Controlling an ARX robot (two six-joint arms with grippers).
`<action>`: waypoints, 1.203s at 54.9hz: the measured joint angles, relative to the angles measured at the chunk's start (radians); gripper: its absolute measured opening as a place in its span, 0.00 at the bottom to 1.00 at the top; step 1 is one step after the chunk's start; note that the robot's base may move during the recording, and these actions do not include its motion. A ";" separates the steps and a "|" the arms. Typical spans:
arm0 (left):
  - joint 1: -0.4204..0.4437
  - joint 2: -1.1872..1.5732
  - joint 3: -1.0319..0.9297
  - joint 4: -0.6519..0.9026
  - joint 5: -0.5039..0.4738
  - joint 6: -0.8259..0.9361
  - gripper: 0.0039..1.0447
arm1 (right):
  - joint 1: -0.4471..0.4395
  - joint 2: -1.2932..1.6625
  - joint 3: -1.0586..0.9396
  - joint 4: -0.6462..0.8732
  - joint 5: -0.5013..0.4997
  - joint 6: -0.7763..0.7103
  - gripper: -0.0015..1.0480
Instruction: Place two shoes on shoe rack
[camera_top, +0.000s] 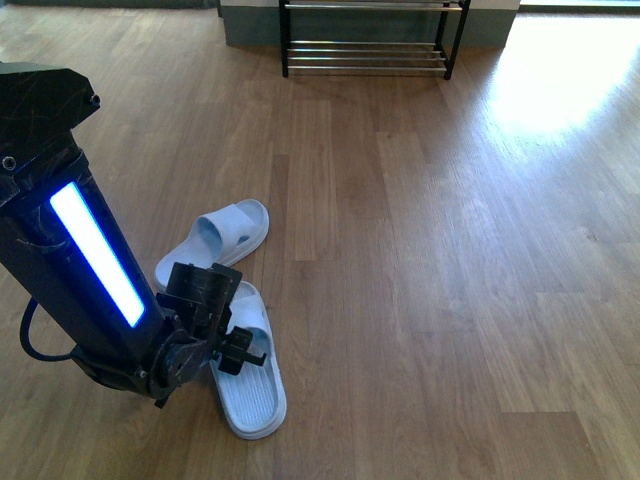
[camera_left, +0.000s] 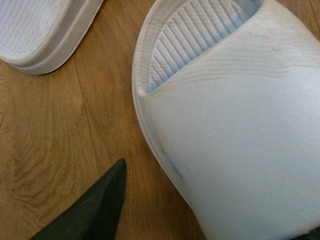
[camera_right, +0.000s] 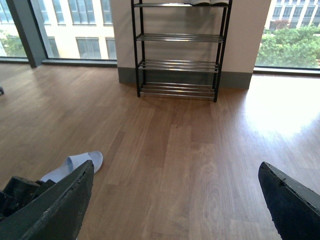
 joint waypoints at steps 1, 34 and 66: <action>0.001 0.000 0.000 -0.002 0.000 0.000 0.48 | 0.000 0.000 0.000 0.000 0.000 0.000 0.91; 0.010 -0.146 -0.114 -0.198 -0.038 -0.199 0.02 | 0.000 0.000 0.000 0.000 0.000 0.000 0.91; 0.129 -1.235 -0.819 -0.185 -0.105 -0.130 0.02 | 0.000 0.000 0.000 0.000 0.000 0.000 0.91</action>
